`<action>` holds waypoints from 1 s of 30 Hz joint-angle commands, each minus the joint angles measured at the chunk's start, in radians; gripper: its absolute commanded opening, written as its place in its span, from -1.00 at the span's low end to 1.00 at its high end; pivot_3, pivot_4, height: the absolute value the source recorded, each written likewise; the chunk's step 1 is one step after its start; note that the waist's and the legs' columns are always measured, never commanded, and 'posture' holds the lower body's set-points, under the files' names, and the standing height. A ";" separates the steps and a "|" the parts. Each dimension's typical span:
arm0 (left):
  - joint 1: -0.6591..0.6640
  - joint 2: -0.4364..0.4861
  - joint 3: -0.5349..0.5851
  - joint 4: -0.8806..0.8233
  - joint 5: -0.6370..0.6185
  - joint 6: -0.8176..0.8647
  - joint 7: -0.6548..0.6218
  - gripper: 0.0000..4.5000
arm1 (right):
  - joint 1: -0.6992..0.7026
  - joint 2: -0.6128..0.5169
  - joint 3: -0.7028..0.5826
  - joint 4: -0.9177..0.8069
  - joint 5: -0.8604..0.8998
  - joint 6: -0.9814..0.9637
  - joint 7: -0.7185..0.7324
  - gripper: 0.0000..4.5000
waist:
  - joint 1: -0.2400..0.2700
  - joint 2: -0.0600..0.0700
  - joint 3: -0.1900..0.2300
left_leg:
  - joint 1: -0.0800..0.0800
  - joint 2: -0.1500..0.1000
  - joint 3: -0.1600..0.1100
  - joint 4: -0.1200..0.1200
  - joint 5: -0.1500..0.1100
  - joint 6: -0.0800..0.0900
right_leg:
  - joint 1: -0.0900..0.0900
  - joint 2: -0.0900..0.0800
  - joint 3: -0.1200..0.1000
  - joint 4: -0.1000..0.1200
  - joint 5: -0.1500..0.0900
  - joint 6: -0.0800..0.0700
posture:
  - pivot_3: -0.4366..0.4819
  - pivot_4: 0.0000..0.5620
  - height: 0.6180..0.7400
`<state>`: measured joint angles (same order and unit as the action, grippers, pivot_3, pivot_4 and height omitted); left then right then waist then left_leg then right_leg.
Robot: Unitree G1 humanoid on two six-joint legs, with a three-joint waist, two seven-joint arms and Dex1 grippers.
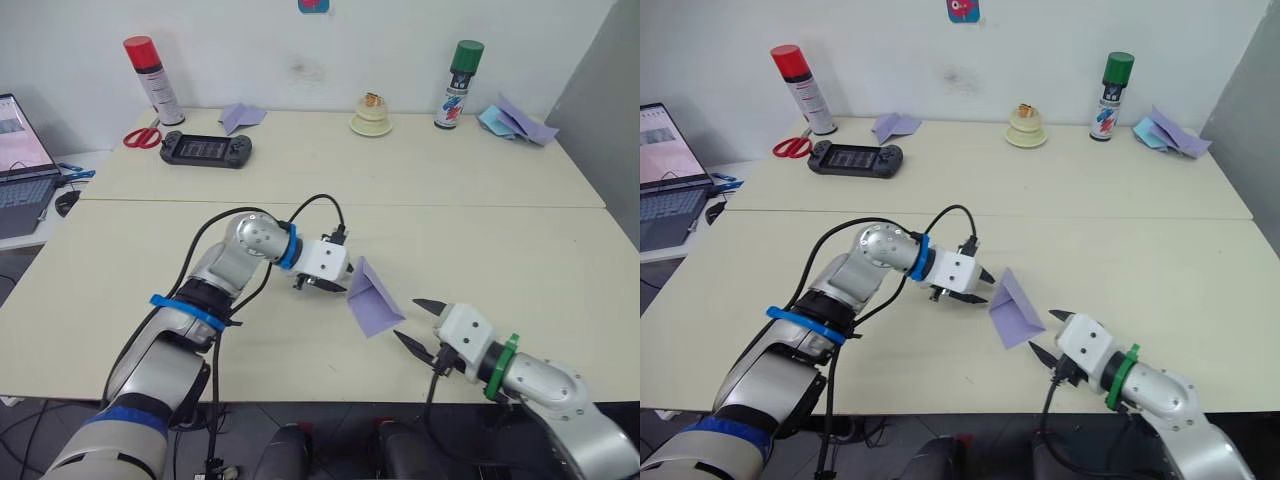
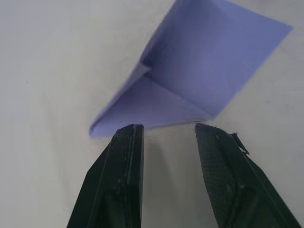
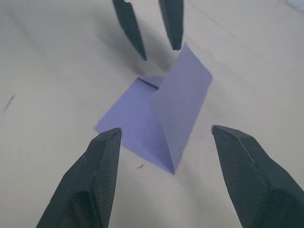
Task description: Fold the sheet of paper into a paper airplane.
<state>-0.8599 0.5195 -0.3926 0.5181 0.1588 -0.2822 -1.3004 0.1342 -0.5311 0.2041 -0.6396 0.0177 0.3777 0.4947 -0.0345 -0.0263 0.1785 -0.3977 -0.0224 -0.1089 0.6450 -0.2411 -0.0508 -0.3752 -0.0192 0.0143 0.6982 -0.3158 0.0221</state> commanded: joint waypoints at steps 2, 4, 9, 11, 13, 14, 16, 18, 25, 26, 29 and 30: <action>0.027 0.038 0.080 -0.076 -0.079 0.078 0.003 -0.11 | -0.057 0.067 0.052 0.041 -0.055 -0.039 -0.056 0.40 | 0.003 0.000 0.000 | 0.000 0.000 0.000 0.000 0.000 0.000 | 0.000 0.000 0.000 0.000 0.000 0.000 | -0.05 -0.47 0.71; 0.059 0.041 0.119 -0.135 -0.137 0.155 -0.001 -0.11 | -0.091 0.112 0.069 0.088 -0.080 -0.042 -0.090 0.40 | 0.003 0.000 0.000 | 0.000 0.000 -0.001 0.000 0.000 0.000 | 0.000 0.000 0.000 0.000 0.000 -0.001 | -0.05 -0.47 0.71; 0.154 0.085 0.185 -0.322 -0.268 0.341 -0.034 -0.09 | -0.153 0.176 0.070 0.168 -0.101 -0.053 -0.117 0.23 | 0.002 0.000 0.000 | 0.000 0.000 -0.001 0.000 0.000 0.000 | 0.000 -0.001 0.000 0.000 0.001 -0.002 | -0.05 -0.47 0.71; 0.197 0.119 0.208 -0.403 -0.322 0.407 -0.055 -0.09 | -0.161 0.175 0.068 0.178 -0.087 -0.046 -0.093 -0.04 | 0.002 0.000 0.000 | 0.000 0.000 -0.001 0.000 0.000 0.000 | 0.000 -0.001 0.000 0.000 0.003 -0.005 | -0.05 -0.47 0.71; 0.228 0.145 0.227 -0.469 -0.363 0.459 -0.061 -0.09 | -0.165 0.155 0.068 0.184 -0.079 -0.052 -0.057 -0.34 | 0.002 0.001 0.000 | 0.000 0.000 -0.001 -0.001 0.000 0.000 | 0.000 -0.001 0.000 0.000 0.003 -0.005 | -0.05 -0.47 0.71; 0.238 0.154 0.234 -0.494 -0.379 0.481 -0.060 -0.09 | -0.167 0.145 0.066 0.188 -0.076 -0.057 -0.041 -0.52 | 0.002 0.001 0.000 | 0.000 0.000 -0.001 -0.001 0.000 0.000 | 0.000 -0.001 0.000 0.000 0.003 -0.005 | -0.05 -0.47 0.71; 0.254 0.176 0.253 -0.540 -0.406 0.527 -0.052 -0.09 | -0.182 0.117 0.057 0.200 -0.065 -0.073 -0.003 -0.82 | 0.002 0.001 0.000 | 0.000 0.000 -0.001 0.000 0.000 0.000 | 0.000 -0.001 0.000 0.000 0.003 -0.005 | -0.05 -0.47 0.71; 0.267 0.198 0.266 -0.570 -0.415 0.553 -0.040 -0.09 | -0.207 0.081 0.046 0.225 -0.050 -0.106 0.047 -0.99 | 0.002 0.001 0.000 | 0.000 0.000 -0.001 0.000 0.000 0.000 | 0.000 -0.001 0.000 0.000 0.003 -0.005 | -0.05 -0.47 0.71; 0.377 0.294 0.315 -0.684 -0.476 0.626 -0.050 -0.09 | -0.401 -0.088 0.024 0.446 0.074 -0.396 0.398 -0.99 | -0.001 0.002 0.002 | 0.002 0.001 0.001 -0.001 0.000 0.000 | 0.001 -0.001 0.001 0.000 0.001 -0.002 | -0.05 -0.47 0.71; 0.391 0.305 0.319 -0.699 -0.486 0.634 -0.055 -0.09 | -0.427 -0.095 0.022 0.478 0.100 -0.428 0.444 -0.99 | -0.002 0.002 0.002 | 0.002 0.001 0.001 -0.001 0.000 0.000 | 0.001 -0.001 0.001 0.000 0.001 -0.002 | -0.05 -0.47 0.71; 0.432 0.333 0.329 -0.760 -0.531 0.667 -0.064 -0.09 | -0.517 -0.101 0.027 0.587 0.163 -0.510 0.578 -0.99 | 0.000 0.002 0.003 | 0.002 0.001 0.001 -0.001 0.000 0.000 | 0.001 -0.001 0.000 0.000 0.003 -0.005 | -0.05 -0.47 0.71; 0.445 0.340 0.332 -0.780 -0.542 0.676 -0.065 -0.09 | -0.543 -0.100 0.030 0.619 0.174 -0.527 0.614 -0.99 | 0.001 0.002 0.003 | 0.002 0.001 0.001 -0.001 0.000 0.000 | 0.001 -0.001 0.000 0.000 0.003 -0.005 | -0.05 -0.47 0.71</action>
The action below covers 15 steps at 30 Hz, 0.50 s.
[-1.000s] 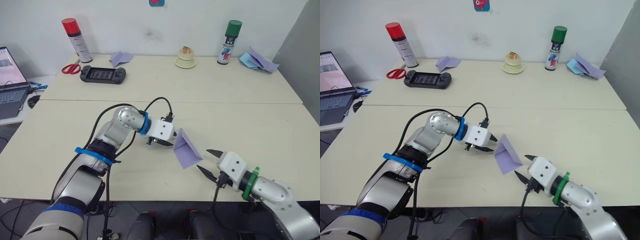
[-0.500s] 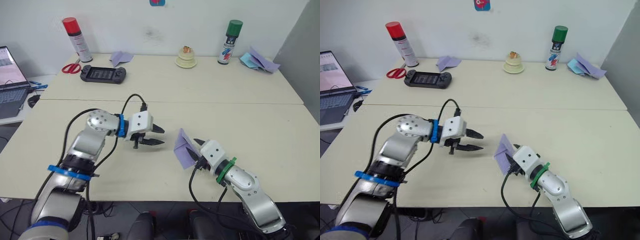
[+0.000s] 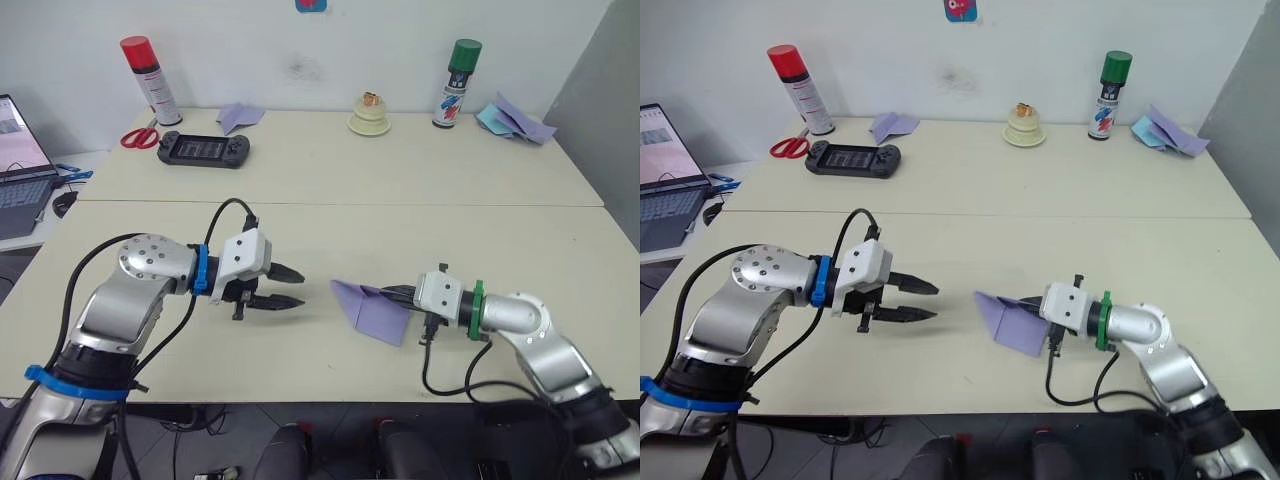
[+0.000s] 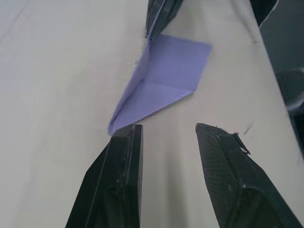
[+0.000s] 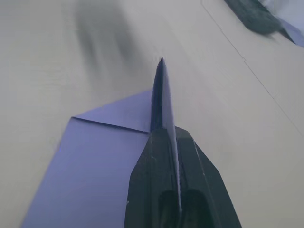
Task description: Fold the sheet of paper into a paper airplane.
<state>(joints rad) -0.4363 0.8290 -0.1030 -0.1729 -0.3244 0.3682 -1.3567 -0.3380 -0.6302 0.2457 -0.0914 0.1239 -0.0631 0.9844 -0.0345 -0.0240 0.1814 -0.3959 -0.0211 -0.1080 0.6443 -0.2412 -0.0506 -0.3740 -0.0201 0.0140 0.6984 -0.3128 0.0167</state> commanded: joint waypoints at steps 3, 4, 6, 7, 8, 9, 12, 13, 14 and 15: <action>0.061 0.049 0.046 -0.147 -0.084 0.050 -0.007 -0.09 | -0.119 0.000 -0.002 0.151 0.092 -0.133 0.222 -0.99 | 0.001 0.000 0.001 | 0.000 0.000 0.000 0.000 0.000 0.000 | 0.000 0.000 0.001 0.000 0.000 0.000 | -0.05 -0.47 0.71; 0.073 0.052 0.046 -0.163 -0.089 0.053 -0.001 -0.09 | -0.128 0.000 0.000 0.172 0.098 -0.145 0.250 -0.99 | 0.002 0.000 0.001 | 0.000 -0.001 0.000 0.000 0.000 0.000 | 0.000 0.000 0.001 0.000 0.000 0.000 | -0.05 -0.47 0.71; 0.088 0.052 0.045 -0.182 -0.094 0.058 0.015 -0.09 | -0.140 0.001 0.001 0.203 0.101 -0.151 0.288 -0.99 | 0.004 0.000 0.001 | 0.000 -0.001 0.000 0.000 0.000 0.000 | 0.000 -0.001 0.001 0.000 0.000 0.000 | -0.05 -0.47 0.71; 0.092 0.051 0.044 -0.190 -0.096 0.062 0.022 -0.09 | -0.143 0.003 -0.001 0.213 0.101 -0.154 0.296 -0.99 | 0.005 0.000 0.001 | 0.000 -0.001 -0.001 0.000 0.000 0.000 | 0.000 -0.001 0.001 0.000 0.000 0.000 | -0.05 -0.47 0.71; 0.097 0.050 0.043 -0.199 -0.099 0.066 0.027 -0.09 | -0.143 0.004 -0.002 0.219 0.098 -0.151 0.301 -0.99 | 0.005 0.000 0.001 | 0.000 -0.001 -0.001 0.001 0.000 0.000 | 0.000 -0.001 0.001 0.000 0.000 0.000 | -0.05 -0.47 0.71; 0.100 0.047 0.042 -0.209 -0.104 0.073 0.034 -0.09 | -0.143 0.003 0.000 0.223 0.089 -0.142 0.302 -0.99 | 0.005 0.001 0.001 | 0.000 -0.001 -0.001 0.001 0.000 0.000 | 0.000 -0.001 0.001 0.000 0.000 0.000 | -0.05 -0.47 0.71; 0.104 0.042 0.038 -0.230 -0.118 0.091 0.049 -0.09 | -0.139 0.001 -0.001 0.229 0.068 -0.128 0.295 -0.99 | 0.004 0.001 0.001 | 0.000 0.000 0.000 0.001 0.000 0.000 | 0.000 -0.001 0.001 0.000 0.000 0.000 | -0.05 -0.47 0.71; 0.104 0.043 0.036 -0.234 -0.121 0.094 0.053 -0.09 | -0.137 -0.001 -0.004 0.231 0.061 -0.125 0.289 -0.99 | 0.004 0.001 0.001 | 0.000 0.000 0.000 0.001 0.000 0.000 | 0.000 -0.001 0.001 0.000 0.000 0.000 | -0.05 -0.47 0.71; 0.102 0.042 0.032 -0.235 -0.121 0.096 0.057 -0.09 | -0.135 -0.006 -0.010 0.224 0.067 -0.108 0.291 -0.99 | 0.004 0.001 0.001 | 0.000 0.000 0.000 0.001 0.000 0.000 | 0.000 -0.001 0.001 0.000 0.000 0.000 | -0.05 -0.47 0.71; 0.100 0.041 0.028 -0.235 -0.121 0.098 0.061 -0.09 | -0.134 -0.013 -0.017 0.209 0.075 -0.090 0.295 -0.83 | 0.005 0.001 0.001 | 0.000 0.000 0.000 0.001 0.000 0.000 | 0.000 0.000 0.001 0.000 0.000 0.000 | -0.05 -0.47 0.71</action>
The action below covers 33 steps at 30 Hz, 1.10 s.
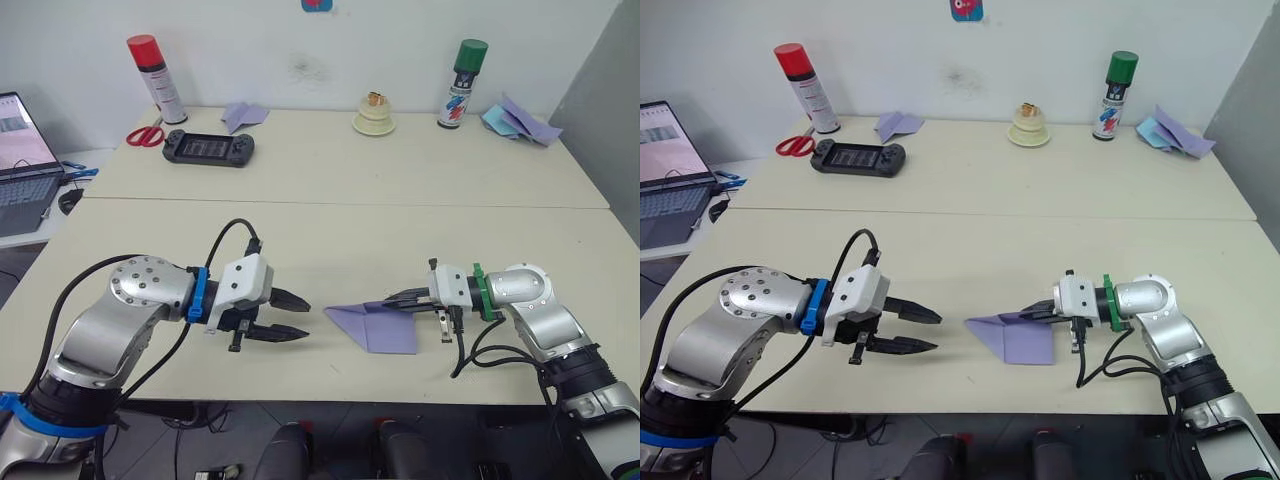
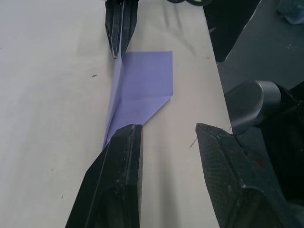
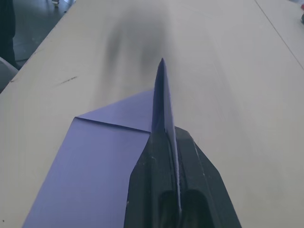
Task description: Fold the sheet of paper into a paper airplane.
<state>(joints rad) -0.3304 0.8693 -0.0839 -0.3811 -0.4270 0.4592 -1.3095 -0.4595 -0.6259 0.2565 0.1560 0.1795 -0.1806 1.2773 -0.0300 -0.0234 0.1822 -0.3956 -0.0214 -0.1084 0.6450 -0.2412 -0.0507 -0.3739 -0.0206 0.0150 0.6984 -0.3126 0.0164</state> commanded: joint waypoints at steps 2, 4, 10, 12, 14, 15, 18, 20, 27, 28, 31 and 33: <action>-0.010 0.000 0.003 -0.028 -0.017 0.011 0.023 -0.09 | -0.010 -0.034 -0.038 -0.079 0.032 0.066 0.007 -0.60 | 0.000 0.000 0.000 | 0.000 0.000 0.000 0.000 0.000 0.000 | 0.000 0.000 0.000 0.000 0.000 0.000 | -0.05 -0.47 0.71; -0.014 -0.001 0.000 -0.031 -0.019 0.019 0.030 -0.09 | -0.007 -0.087 -0.046 -0.171 0.066 0.153 0.047 -0.31 | 0.000 0.002 0.001 | 0.000 0.000 0.000 0.000 0.000 0.000 | 0.000 0.000 0.000 0.000 0.000 0.000 | -0.05 -0.47 0.71; -0.011 0.005 -0.002 -0.041 -0.023 0.027 0.037 -0.09 | -0.062 -0.178 -0.149 -0.386 0.296 0.554 0.012 0.06 | 0.000 0.004 0.003 | -0.001 0.000 -0.001 0.000 0.000 0.000 | 0.000 -0.001 0.000 0.000 0.000 0.000 | -0.05 -0.47 0.71; -0.012 0.005 -0.003 -0.042 -0.023 0.029 0.038 -0.09 | -0.088 -0.169 -0.154 -0.390 0.284 0.597 -0.032 -0.03 | -0.003 0.005 0.003 | -0.001 0.000 0.000 0.000 0.000 0.000 | -0.001 0.000 0.000 0.000 0.000 0.000 | -0.05 -0.47 0.71; -0.015 0.003 -0.006 -0.043 -0.022 0.031 0.038 -0.09 | -0.103 -0.149 -0.119 -0.372 0.205 0.583 -0.090 -0.22 | -0.002 0.005 0.003 | 0.000 0.000 0.000 0.000 0.000 0.000 | 0.000 0.000 0.000 0.000 0.000 0.000 | -0.05 -0.47 0.71; -0.017 0.002 -0.009 -0.042 -0.021 0.031 0.038 -0.09 | -0.104 -0.137 -0.095 -0.363 0.167 0.574 -0.117 -0.37 | -0.001 0.005 0.003 | 0.000 0.000 0.000 0.000 0.000 0.000 | 0.000 0.000 0.000 0.000 0.000 0.000 | -0.05 -0.47 0.71; -0.025 -0.002 -0.014 -0.041 -0.020 0.035 0.040 -0.09 | -0.081 -0.116 -0.029 -0.358 0.096 0.556 -0.137 -0.86 | -0.001 0.005 0.003 | -0.001 0.000 0.000 0.000 0.000 0.000 | -0.001 0.000 0.000 0.000 0.000 0.000 | -0.05 -0.47 0.71; -0.031 -0.003 -0.017 -0.040 -0.020 0.038 0.043 -0.09 | -0.061 -0.102 -0.004 -0.357 0.070 0.552 -0.148 -0.98 | 0.000 0.004 0.003 | -0.002 -0.001 0.000 0.000 0.000 0.000 | -0.001 0.000 0.000 -0.001 0.000 0.000 | -0.05 -0.47 0.71; -0.035 -0.002 -0.014 -0.037 -0.023 0.056 0.069 -0.09 | -0.005 -0.096 0.051 -0.389 0.024 0.568 -0.147 -0.98 | 0.000 0.004 0.003 | -0.003 -0.001 0.000 0.000 0.000 0.000 | -0.002 -0.001 0.000 -0.001 0.000 0.000 | -0.05 -0.47 0.71; -0.035 -0.002 -0.014 -0.037 -0.023 0.058 0.070 -0.09 | -0.004 -0.095 0.051 -0.391 0.023 0.571 -0.147 -0.98 | 0.000 0.004 0.003 | -0.002 -0.001 0.000 0.000 0.000 0.000 | -0.002 -0.001 0.000 0.000 0.000 0.000 | -0.05 -0.47 0.71; -0.042 -0.015 -0.028 -0.018 -0.010 0.053 0.081 -0.09 | 0.016 -0.090 0.089 -0.407 0.003 0.571 -0.143 -0.98 | -0.001 0.004 0.003 | -0.002 0.000 0.000 0.000 0.000 0.000 | -0.002 -0.001 0.000 0.000 0.000 0.000 | -0.05 -0.47 0.71; -0.055 -0.032 -0.043 0.004 0.003 0.045 0.093 -0.09 | 0.026 -0.084 0.119 -0.406 -0.028 0.556 -0.147 -0.98 | 0.000 0.004 0.003 | -0.002 0.000 0.000 0.000 0.000 0.000 | -0.001 -0.001 0.000 0.000 0.000 0.000 | -0.05 -0.47 0.71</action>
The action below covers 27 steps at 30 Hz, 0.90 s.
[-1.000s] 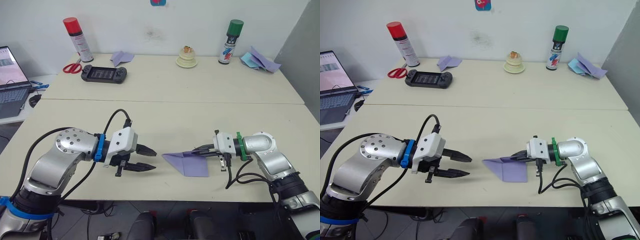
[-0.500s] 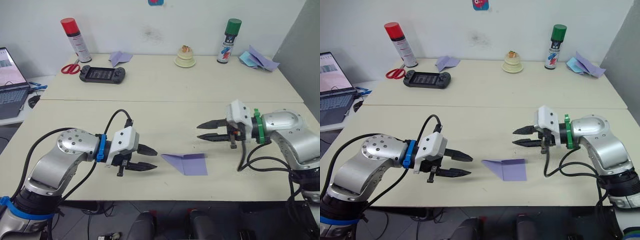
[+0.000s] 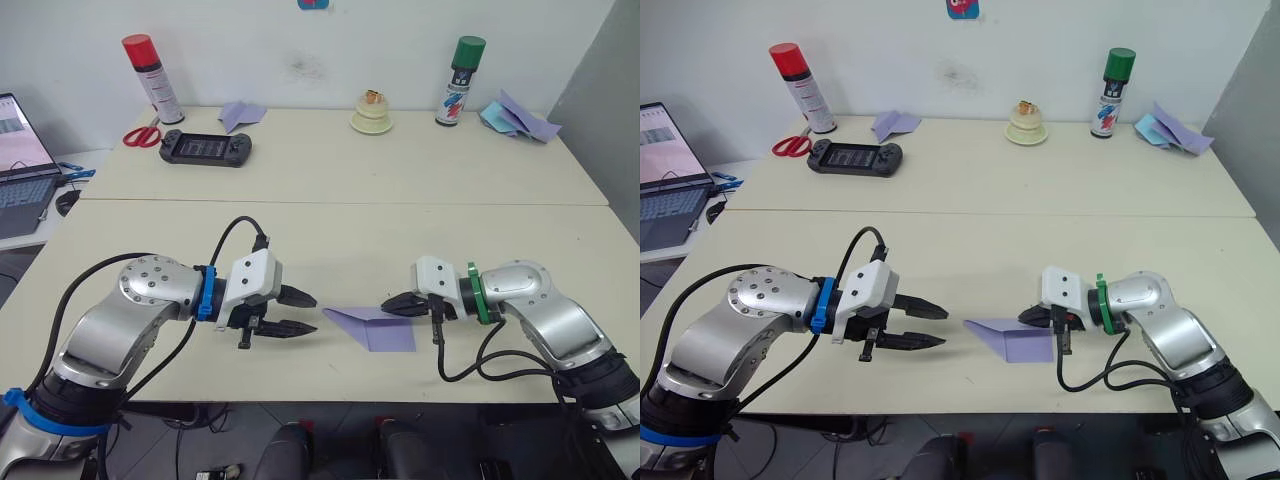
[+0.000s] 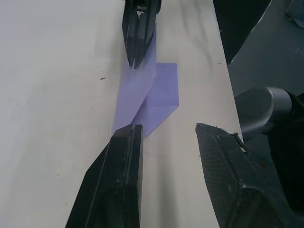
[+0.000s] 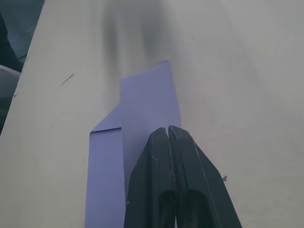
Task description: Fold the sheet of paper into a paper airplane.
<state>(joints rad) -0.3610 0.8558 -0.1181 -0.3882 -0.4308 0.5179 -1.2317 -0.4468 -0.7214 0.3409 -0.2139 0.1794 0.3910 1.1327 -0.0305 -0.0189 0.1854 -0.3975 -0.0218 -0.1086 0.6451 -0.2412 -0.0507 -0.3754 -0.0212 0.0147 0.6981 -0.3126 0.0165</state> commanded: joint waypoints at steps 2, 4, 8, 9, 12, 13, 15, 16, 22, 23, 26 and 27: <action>-0.041 -0.041 -0.025 0.043 0.031 -0.036 0.029 -0.09 | 0.020 0.019 0.060 -0.027 -0.060 -0.039 -0.011 -0.98 | 0.001 0.000 0.000 | 0.000 0.000 0.000 0.000 0.000 0.000 | 0.000 0.000 0.000 0.000 0.000 0.000 | -0.05 -0.47 0.71; -0.061 -0.061 -0.044 0.082 0.051 -0.053 0.032 -0.09 | 0.026 0.025 0.083 -0.013 -0.098 -0.071 -0.017 -0.98 | 0.001 0.000 0.000 | 0.000 0.000 0.000 0.000 0.000 0.000 | 0.000 0.000 0.000 0.000 0.000 0.000 | -0.05 -0.47 0.71; -0.113 -0.116 -0.099 0.178 0.110 -0.113 0.031 -0.50 | 0.038 0.041 0.105 0.007 -0.142 -0.104 -0.033 -1.00 | 0.001 0.000 0.000 | 0.000 0.000 0.000 0.000 0.000 0.000 | 0.000 0.000 0.000 0.000 0.000 0.000 | -0.05 -0.47 0.71; -0.127 -0.132 -0.114 0.204 0.129 -0.132 0.032 -0.65 | 0.039 0.045 0.107 0.012 -0.150 -0.108 -0.037 -1.00 | 0.001 0.000 0.000 | 0.000 0.000 0.000 0.000 0.000 0.000 | 0.000 0.000 0.000 0.000 0.000 0.000 | -0.05 -0.47 0.71; -0.160 -0.163 -0.158 0.273 0.183 -0.192 0.017 -0.98 | 0.042 0.054 0.108 0.022 -0.166 -0.118 -0.040 -1.00 | 0.000 0.000 0.000 | 0.000 0.000 0.000 0.000 0.000 0.000 | 0.000 0.000 0.000 0.000 0.000 0.000 | -0.05 -0.47 0.71; -0.171 -0.177 -0.180 0.307 0.208 -0.217 0.013 -0.98 | 0.045 0.056 0.108 0.023 -0.169 -0.120 -0.041 -1.00 | -0.002 0.000 0.000 | 0.000 0.000 0.000 0.000 0.000 0.000 | 0.000 0.000 0.000 0.000 0.000 0.000 | -0.05 -0.47 0.71; -0.192 -0.206 -0.212 0.371 0.249 -0.266 0.017 -0.98 | 0.049 0.060 0.107 0.022 -0.174 -0.120 -0.042 -1.00 | -0.001 0.000 0.000 | 0.000 0.000 0.000 0.000 0.000 0.000 | 0.000 0.000 0.000 0.000 0.000 0.000 | -0.05 -0.47 0.71; -0.205 -0.226 -0.224 0.406 0.263 -0.280 0.023 -0.98 | 0.051 0.061 0.107 0.021 -0.176 -0.119 -0.043 -1.00 | -0.001 0.000 0.000 | 0.000 0.000 0.000 0.000 0.000 0.000 | 0.000 0.000 -0.001 0.000 0.000 0.000 | -0.05 -0.47 0.71; -0.251 -0.317 -0.270 0.569 0.345 -0.379 0.037 -0.98 | 0.060 0.065 0.107 0.015 -0.181 -0.115 -0.048 -1.00 | -0.002 0.000 0.000 | 0.000 0.000 0.000 0.001 0.000 0.000 | 0.000 0.000 0.000 0.001 0.000 0.000 | -0.05 -0.47 0.71; -0.252 -0.326 -0.273 0.584 0.352 -0.387 0.037 -0.98 | 0.061 0.066 0.108 0.014 -0.182 -0.114 -0.049 -1.00 | -0.002 0.000 0.000 | 0.000 0.000 0.000 0.001 0.000 0.000 | 0.000 0.001 0.000 0.001 0.000 0.000 | -0.05 -0.47 0.71; -0.248 -0.339 -0.285 0.620 0.378 -0.421 0.029 -0.98 | 0.065 0.066 0.107 0.013 -0.185 -0.118 -0.051 -1.00 | -0.002 0.000 0.000 | 0.000 0.000 0.000 0.001 0.000 0.000 | 0.000 0.000 -0.001 0.001 0.000 0.000 | -0.05 -0.47 0.71; -0.245 -0.341 -0.288 0.626 0.384 -0.430 0.026 -0.98 | 0.067 0.066 0.106 0.014 -0.185 -0.119 -0.052 -1.00 | -0.002 0.000 0.000 | 0.000 0.000 0.000 0.001 0.000 0.000 | 0.000 0.000 0.000 0.001 0.000 0.000 | -0.05 -0.47 0.71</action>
<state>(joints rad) -0.6008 0.5186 -0.4046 0.2404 -0.0590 0.1175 -1.1981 -0.3931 -0.6577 0.4497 -0.1909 0.0042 0.2727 1.0850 -0.0326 -0.0192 0.1853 -0.3970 -0.0219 -0.1088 0.6457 -0.2411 -0.0509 -0.3752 -0.0207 0.0144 0.6989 -0.3124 0.0165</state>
